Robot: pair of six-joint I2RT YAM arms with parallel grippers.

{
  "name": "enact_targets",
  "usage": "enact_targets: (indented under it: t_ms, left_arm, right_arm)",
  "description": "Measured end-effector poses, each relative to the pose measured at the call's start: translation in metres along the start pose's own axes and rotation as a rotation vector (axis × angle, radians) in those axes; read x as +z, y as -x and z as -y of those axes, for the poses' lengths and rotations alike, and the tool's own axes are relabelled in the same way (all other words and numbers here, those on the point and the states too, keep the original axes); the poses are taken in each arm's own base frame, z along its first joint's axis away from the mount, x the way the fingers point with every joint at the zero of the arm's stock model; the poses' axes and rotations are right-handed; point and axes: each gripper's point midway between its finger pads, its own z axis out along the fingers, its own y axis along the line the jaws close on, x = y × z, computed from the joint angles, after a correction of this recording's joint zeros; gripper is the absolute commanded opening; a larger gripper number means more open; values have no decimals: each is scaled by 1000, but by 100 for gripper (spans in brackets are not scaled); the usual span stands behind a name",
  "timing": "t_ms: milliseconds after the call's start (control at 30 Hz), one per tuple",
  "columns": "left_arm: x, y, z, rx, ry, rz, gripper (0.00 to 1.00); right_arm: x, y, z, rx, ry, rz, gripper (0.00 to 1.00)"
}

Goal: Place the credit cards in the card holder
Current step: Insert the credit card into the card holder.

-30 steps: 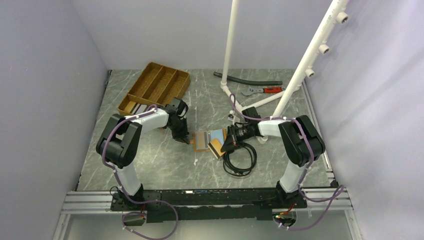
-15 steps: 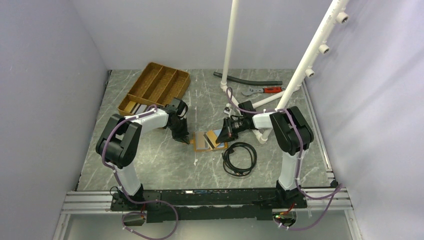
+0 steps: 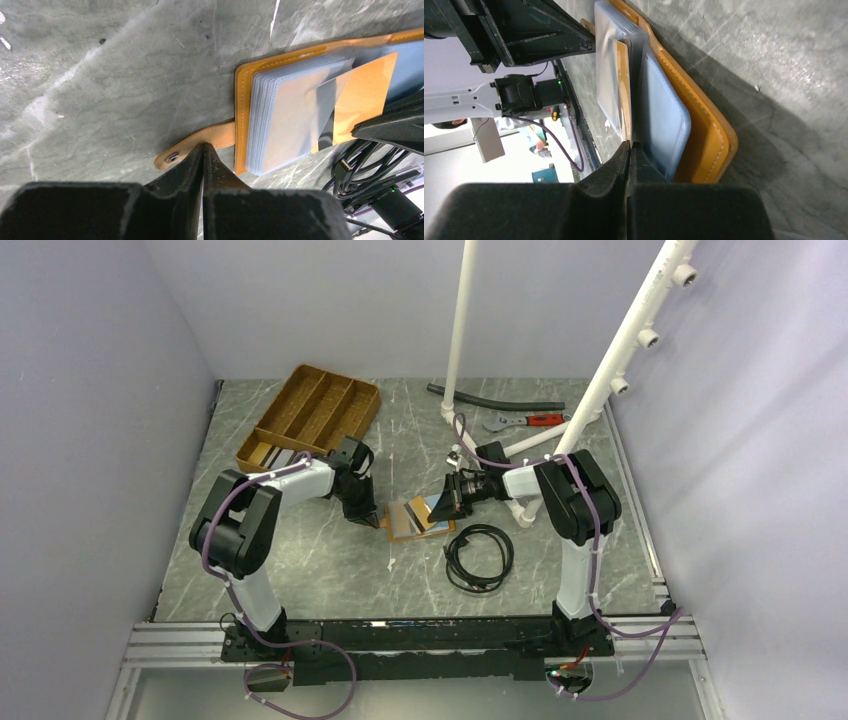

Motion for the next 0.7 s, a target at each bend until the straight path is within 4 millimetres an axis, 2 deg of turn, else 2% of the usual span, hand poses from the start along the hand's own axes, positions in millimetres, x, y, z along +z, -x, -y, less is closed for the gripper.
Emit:
enact_targets:
  t_ms: [700]
  left_arm:
    - [-1, -1, 0, -2, -30, 30, 8]
  right_arm:
    - [3, 2, 4, 46, 32, 99, 0]
